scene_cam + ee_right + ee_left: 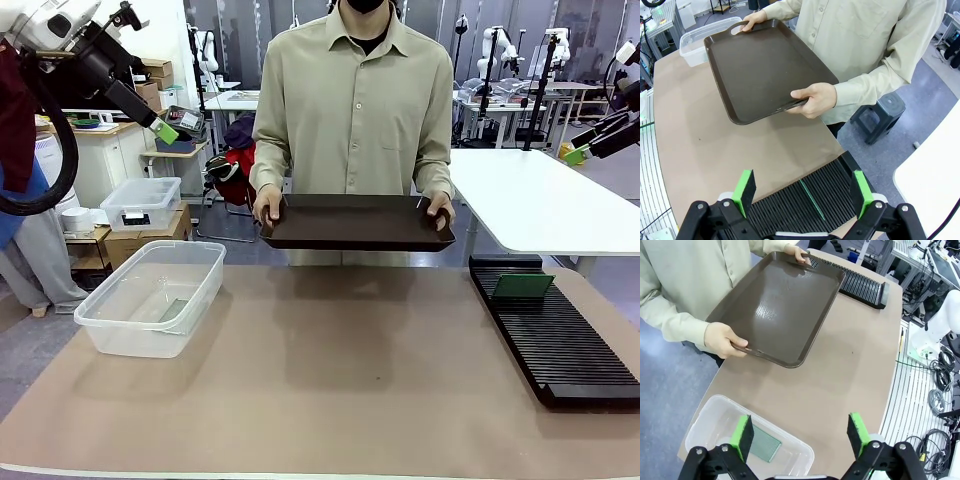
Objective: Sort PCBs into racks and boxes based on the side picked up.
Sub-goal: If the short side of the Blank PCB is picked up, insert it into the PCB Rack ; if the long side is picked up, place it in the Organizing box.
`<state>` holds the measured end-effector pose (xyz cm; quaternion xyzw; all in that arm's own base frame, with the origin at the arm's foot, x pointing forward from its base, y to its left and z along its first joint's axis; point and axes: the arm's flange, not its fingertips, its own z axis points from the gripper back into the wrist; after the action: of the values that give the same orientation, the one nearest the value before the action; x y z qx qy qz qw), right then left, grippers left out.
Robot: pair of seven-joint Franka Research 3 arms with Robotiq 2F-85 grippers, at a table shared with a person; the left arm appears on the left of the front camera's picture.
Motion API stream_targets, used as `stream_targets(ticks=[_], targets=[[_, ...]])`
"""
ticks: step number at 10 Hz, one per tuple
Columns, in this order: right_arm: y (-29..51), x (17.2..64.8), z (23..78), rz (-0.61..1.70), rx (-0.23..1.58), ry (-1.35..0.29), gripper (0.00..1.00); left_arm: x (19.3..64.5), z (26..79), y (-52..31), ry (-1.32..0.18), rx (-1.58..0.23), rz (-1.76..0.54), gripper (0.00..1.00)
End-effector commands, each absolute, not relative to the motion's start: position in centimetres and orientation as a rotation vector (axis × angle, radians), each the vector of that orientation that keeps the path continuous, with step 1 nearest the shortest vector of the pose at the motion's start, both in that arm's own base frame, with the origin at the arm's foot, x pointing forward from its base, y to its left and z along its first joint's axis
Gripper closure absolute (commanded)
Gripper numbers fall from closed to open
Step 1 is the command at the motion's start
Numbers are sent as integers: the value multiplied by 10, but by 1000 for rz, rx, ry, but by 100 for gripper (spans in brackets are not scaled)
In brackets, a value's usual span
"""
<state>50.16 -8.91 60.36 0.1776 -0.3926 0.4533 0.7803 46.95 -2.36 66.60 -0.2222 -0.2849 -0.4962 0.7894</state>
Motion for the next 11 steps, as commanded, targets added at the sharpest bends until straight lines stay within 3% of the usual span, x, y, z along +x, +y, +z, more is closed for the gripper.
stream_targets(ticks=[1, 11], targets=[[-88, 501, 603, 982, 387, -845, 0, 468, 666, -25, -613, -491, -1069, 0], [-88, 501, 603, 982, 387, -845, 0, 468, 666, -25, -613, -491, -1069, 0]])
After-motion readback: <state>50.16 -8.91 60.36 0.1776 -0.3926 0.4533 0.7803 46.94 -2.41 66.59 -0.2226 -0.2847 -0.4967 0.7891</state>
